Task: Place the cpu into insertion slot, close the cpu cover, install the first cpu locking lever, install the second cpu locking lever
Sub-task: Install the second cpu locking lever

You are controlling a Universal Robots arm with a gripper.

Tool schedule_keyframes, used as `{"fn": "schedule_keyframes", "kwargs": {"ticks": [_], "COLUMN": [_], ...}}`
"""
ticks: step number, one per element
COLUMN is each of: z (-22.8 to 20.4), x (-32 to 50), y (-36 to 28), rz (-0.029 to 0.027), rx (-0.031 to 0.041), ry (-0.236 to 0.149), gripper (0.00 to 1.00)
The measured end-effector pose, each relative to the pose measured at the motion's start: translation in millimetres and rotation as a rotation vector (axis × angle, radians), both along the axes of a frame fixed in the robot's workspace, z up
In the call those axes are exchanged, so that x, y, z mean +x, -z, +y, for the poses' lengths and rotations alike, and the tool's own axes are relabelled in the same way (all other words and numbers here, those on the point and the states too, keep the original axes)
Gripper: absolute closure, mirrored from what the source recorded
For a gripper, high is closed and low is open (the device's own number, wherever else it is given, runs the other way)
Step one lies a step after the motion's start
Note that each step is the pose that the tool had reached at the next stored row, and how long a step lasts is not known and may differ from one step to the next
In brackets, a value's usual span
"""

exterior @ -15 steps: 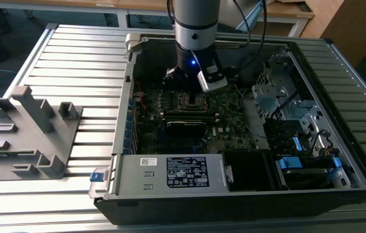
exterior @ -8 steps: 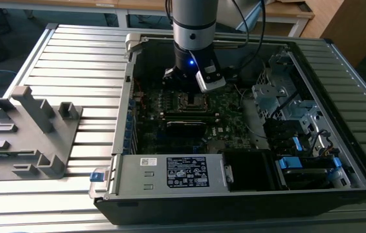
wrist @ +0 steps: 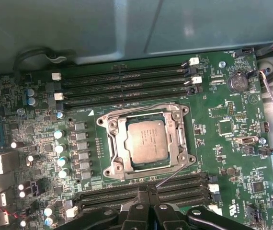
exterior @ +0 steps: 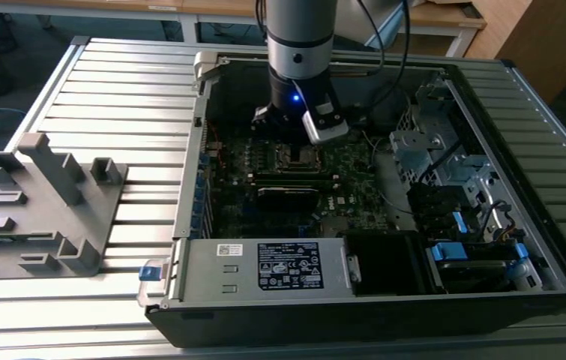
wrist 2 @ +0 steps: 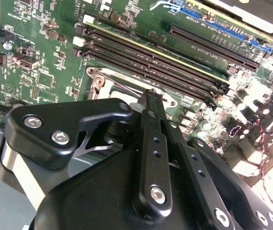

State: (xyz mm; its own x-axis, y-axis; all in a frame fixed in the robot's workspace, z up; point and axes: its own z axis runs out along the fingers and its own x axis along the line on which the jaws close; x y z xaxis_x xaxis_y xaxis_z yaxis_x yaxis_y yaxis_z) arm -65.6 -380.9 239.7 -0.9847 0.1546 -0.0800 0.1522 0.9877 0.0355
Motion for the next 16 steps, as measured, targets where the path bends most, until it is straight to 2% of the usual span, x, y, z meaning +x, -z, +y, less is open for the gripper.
{"fn": "schedule_keyframes", "kwargs": {"ticks": [16], "z": [0.0], "x": [-0.1], "y": [6.7], "rz": [0.0001], "rx": [-0.0001], "ry": [0.000], "gripper": [0.89]}}
